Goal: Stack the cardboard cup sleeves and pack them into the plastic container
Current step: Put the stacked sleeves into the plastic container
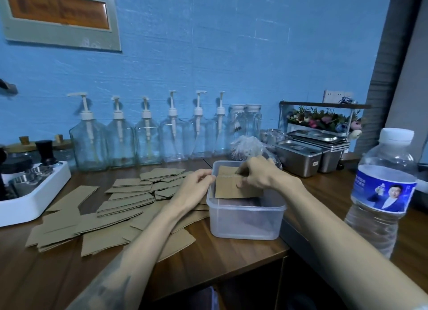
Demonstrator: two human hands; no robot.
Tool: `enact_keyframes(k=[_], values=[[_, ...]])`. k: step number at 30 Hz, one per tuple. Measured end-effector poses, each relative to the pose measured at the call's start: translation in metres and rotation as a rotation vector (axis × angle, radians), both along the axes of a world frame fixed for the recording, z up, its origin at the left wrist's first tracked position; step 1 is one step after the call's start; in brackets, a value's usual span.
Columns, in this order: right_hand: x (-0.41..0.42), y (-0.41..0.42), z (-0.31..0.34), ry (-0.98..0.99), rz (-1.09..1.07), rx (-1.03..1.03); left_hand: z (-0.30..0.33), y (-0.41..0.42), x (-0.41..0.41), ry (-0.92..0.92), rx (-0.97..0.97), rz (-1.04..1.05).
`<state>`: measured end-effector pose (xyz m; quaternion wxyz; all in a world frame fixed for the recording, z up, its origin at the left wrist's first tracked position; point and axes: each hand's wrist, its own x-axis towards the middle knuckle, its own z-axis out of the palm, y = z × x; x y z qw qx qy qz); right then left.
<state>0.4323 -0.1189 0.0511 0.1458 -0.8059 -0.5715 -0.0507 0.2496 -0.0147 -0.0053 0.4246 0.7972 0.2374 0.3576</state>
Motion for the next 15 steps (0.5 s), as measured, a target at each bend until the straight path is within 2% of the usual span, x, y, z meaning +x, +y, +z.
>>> enact_keyframes(k=[5,15], values=[[0.0049,0.0034,0.0011,0.076,0.033,0.032,-0.0012,-0.0011,-0.0003,-0.014,-0.002,-0.011],[0.0076,0.0061,0.0011,0.06,0.042,0.011,-0.0001,-0.0003,-0.0026,0.014,-0.004,0.017]])
